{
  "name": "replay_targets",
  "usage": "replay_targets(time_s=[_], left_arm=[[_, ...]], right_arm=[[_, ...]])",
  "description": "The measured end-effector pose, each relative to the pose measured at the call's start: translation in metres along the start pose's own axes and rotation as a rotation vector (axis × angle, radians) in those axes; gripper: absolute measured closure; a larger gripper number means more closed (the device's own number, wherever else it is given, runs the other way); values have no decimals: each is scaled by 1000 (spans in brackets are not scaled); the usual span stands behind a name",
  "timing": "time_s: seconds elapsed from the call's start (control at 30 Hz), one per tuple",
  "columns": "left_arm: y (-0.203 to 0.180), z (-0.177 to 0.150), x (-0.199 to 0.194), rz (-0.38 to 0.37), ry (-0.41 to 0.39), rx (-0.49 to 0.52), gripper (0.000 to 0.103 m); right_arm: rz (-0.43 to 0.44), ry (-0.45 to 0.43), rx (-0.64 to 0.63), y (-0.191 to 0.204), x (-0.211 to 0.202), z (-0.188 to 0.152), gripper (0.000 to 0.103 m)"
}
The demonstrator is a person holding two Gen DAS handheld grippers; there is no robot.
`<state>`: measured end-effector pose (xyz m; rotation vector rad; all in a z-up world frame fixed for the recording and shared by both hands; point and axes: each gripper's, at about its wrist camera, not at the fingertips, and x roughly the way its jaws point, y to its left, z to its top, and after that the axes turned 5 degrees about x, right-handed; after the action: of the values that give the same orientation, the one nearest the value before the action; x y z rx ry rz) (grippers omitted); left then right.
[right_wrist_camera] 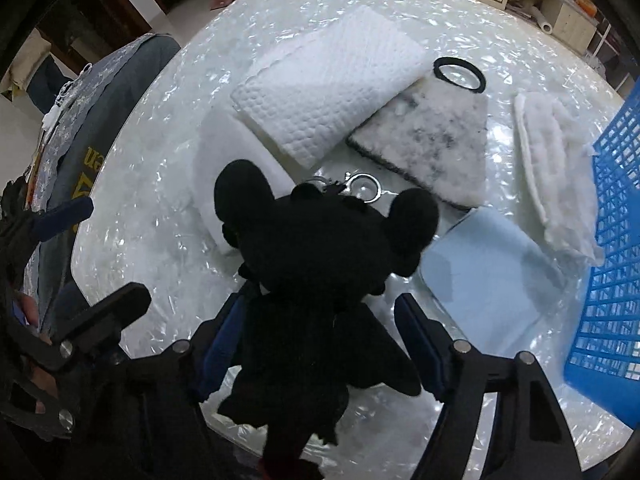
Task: Organize soft objects
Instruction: 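Reach the right gripper to the black plush toy and grasp it, then lift the black plush toy with the right gripper into the blue basket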
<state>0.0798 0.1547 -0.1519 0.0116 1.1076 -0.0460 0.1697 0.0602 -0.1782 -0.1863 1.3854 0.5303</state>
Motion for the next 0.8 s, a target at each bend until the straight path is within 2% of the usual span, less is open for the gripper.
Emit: replay_targets(time_s=[0.2,0.3,0.43,0.8], left_arm=[[0,0,-3,-15,-4,-12,0],[-3,0,-8,-16,-12,-13,0],[-8,3,-18,-25,-32,-5,0],[-45,19,-43,-18,-78,51,0]], right_arm=[[69,9,-3,-1,14,1,52],[93,-7,-1,-2,10,-3,57],[85,-37,8,-8,0,-12,60],[85,-165,65,-42,-63,-35,59]])
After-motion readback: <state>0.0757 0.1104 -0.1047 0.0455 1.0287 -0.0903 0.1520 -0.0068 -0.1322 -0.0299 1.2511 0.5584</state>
